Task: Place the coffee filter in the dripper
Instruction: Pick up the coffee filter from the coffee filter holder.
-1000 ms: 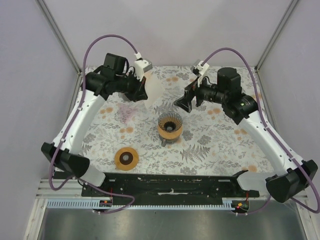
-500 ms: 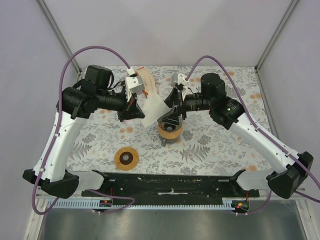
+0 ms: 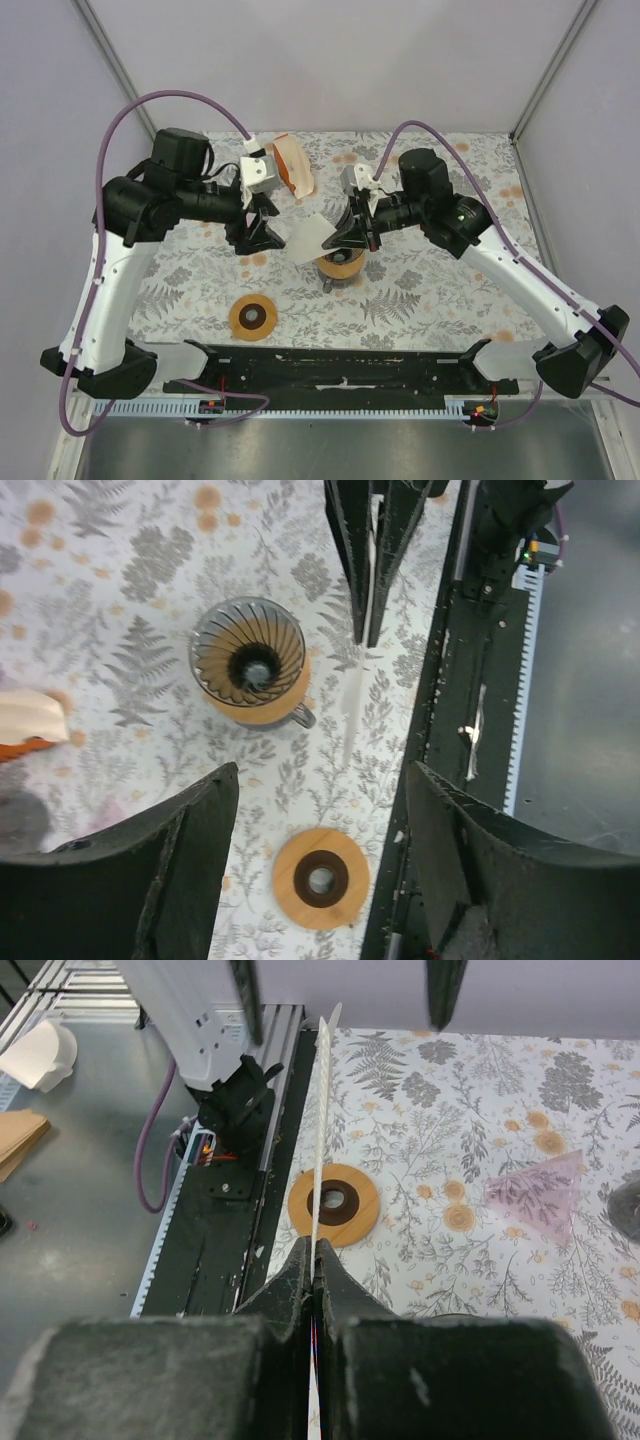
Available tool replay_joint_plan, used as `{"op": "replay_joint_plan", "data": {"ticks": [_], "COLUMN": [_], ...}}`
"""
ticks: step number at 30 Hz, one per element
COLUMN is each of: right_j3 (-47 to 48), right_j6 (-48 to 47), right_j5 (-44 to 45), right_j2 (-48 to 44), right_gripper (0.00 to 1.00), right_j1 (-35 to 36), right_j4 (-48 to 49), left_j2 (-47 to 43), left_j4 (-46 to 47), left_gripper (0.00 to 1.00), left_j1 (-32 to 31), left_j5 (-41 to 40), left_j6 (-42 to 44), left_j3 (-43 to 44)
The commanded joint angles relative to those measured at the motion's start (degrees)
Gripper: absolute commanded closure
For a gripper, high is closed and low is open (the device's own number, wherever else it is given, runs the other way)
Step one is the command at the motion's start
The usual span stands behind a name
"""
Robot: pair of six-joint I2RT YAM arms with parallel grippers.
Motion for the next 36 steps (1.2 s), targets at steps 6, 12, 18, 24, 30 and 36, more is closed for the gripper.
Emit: {"op": "replay_joint_plan", "data": {"ticks": [6, 12, 18, 24, 30, 36], "right_j3": [4.3, 5.7, 5.7, 5.3, 5.3, 5.5], "right_j6": [-9.0, -8.8, -8.5, -8.3, -8.3, -8.2], "right_j5": [-5.4, -4.8, -3.7, -2.0, -2.4, -2.2], "right_j2": [-2.2, -1.4, -1.3, -1.2, -1.3, -1.3], "right_gripper": [1.00, 1.00, 1.00, 1.00, 1.00, 1.00], "right_j1": [1.4, 2.4, 2.5, 2.4, 2.4, 2.5], "right_j4": [-7.7, -7.6, -7.6, -7.7, -7.6, -7.7], "left_j2": [-2.7, -1.9, -0.8, -0.7, 0.3, 0.6], "left_j4": [-5.3, -4.2, -5.6, -8.1, -3.1, 0.3], "left_gripper": [0.36, 0.61, 0.72, 0.68, 0.91, 0.98], "left_j1": [-0.1, -0.1, -0.1, -0.1, -0.1, -0.1], "left_j5": [7.0, 11.0, 17.7, 18.2, 18.0, 16.3], "left_j6": [4.3, 3.7, 4.0, 7.8, 1.5, -2.6], "left_j3": [3.4, 3.6, 4.2, 4.2, 2.9, 2.5]}}
